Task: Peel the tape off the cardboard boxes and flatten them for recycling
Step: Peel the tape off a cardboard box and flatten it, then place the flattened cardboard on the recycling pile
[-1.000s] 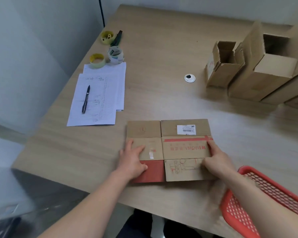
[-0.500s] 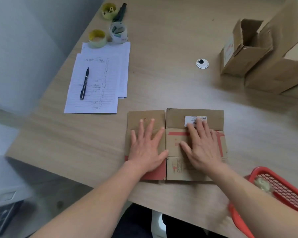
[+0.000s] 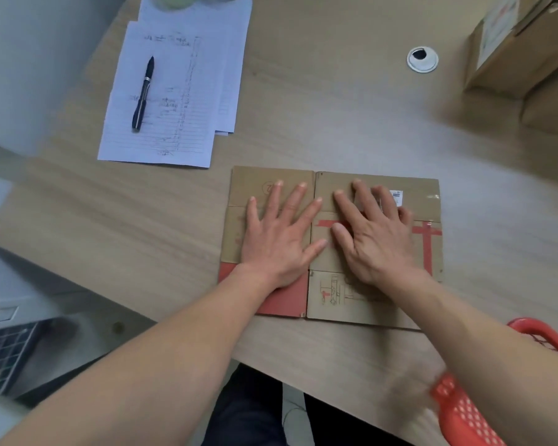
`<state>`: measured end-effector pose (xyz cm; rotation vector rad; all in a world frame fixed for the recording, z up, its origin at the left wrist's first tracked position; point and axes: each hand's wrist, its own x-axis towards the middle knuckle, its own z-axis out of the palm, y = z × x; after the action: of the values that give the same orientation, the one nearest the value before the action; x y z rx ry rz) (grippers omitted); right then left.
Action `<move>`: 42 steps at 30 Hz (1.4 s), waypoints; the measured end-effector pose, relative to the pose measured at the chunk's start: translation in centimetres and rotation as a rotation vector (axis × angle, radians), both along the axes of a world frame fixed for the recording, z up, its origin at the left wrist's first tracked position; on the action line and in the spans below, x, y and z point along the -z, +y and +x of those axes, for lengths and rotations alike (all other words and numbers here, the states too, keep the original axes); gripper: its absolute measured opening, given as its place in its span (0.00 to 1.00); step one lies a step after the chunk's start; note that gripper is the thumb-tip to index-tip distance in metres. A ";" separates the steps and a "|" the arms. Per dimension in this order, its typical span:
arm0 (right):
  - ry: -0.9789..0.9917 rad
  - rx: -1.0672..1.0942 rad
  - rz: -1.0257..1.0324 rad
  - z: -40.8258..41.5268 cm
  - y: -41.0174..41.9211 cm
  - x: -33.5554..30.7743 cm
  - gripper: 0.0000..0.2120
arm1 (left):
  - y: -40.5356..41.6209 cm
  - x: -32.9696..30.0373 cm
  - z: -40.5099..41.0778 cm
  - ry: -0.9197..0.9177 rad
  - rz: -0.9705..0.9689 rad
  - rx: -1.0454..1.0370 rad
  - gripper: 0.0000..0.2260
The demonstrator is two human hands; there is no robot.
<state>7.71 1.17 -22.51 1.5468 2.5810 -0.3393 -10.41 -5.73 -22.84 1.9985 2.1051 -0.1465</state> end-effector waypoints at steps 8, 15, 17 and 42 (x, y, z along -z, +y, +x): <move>0.052 0.174 -0.085 4.0 -1.5 -1.6 0.38 | -5.9 -0.8 0.8 0.006 -0.065 -0.347 0.42; -0.035 0.194 -0.073 4.9 -3.5 -0.4 0.36 | -7.5 -1.3 1.4 0.063 -0.187 -0.352 0.46; -0.051 0.192 -0.088 4.9 -3.4 -0.2 0.35 | -7.4 -1.5 1.4 0.050 -0.213 -0.351 0.47; 0.515 0.346 -0.392 -7.9 -10.4 -9.6 0.29 | -26.8 -9.0 -8.5 -0.516 0.403 -1.324 0.32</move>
<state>-0.22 -9.25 -12.95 1.9273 2.3263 -1.3452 -18.88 -32.51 -13.86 0.2976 2.6428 0.9324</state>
